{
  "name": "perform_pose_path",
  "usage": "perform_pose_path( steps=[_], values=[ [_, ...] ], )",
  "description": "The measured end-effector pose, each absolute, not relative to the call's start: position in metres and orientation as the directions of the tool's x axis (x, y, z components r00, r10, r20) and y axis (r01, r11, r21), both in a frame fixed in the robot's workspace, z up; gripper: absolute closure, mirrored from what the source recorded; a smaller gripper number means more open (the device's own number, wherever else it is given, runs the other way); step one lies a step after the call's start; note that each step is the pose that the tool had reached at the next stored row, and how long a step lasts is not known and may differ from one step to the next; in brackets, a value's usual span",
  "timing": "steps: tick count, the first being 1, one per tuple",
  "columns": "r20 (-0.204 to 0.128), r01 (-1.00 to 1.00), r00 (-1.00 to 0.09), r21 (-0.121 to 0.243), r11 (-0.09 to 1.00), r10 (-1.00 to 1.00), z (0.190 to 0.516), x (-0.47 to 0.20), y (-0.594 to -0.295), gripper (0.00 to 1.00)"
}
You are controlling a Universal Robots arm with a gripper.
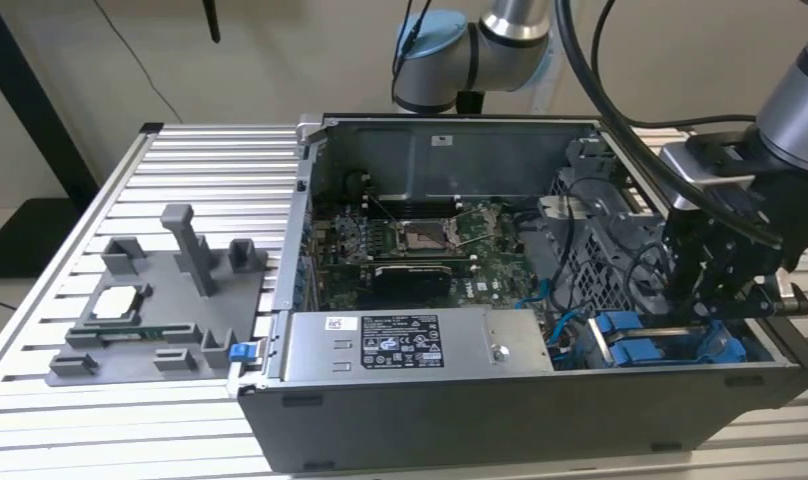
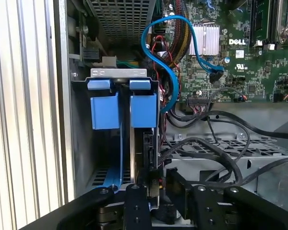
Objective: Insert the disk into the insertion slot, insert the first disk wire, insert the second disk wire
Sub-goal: 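Insert the first disk wire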
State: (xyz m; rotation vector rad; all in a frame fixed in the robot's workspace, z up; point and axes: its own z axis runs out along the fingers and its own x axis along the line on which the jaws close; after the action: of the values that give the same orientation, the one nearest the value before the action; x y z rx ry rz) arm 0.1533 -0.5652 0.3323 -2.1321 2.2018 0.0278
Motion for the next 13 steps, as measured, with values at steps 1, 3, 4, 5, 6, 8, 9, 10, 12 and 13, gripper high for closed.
perform_pose_path(
  steps=[1,3,4,5,6,8,9,10,12,13],
  values=[
    [-0.067,-0.999,-0.031,-0.040,0.033,-0.997,0.332,0.153,-0.565,0.00],
    [-0.067,-0.999,-0.031,-0.040,0.033,-0.997,0.335,0.153,-0.565,0.00],
    [-0.067,-0.999,-0.031,-0.040,0.034,-0.997,0.338,0.153,-0.565,0.00],
    [-0.067,-0.999,-0.031,-0.040,0.034,-0.997,0.341,0.153,-0.565,0.00],
    [-0.067,-0.999,-0.031,-0.040,0.034,-0.997,0.344,0.153,-0.565,0.00],
    [-0.067,-0.999,-0.031,-0.040,0.034,-0.997,0.346,0.153,-0.565,0.00],
    [-0.067,-0.999,-0.031,-0.040,0.034,-0.997,0.347,0.153,-0.565,0.00],
    [-0.067,-0.999,-0.031,-0.040,0.034,-0.997,0.347,0.153,-0.565,0.00],
    [-0.067,-0.999,-0.031,-0.040,0.034,-0.997,0.348,0.153,-0.565,0.00],
    [-0.067,-0.999,-0.031,-0.040,0.034,-0.997,0.348,0.153,-0.565,0.00]
  ],
)
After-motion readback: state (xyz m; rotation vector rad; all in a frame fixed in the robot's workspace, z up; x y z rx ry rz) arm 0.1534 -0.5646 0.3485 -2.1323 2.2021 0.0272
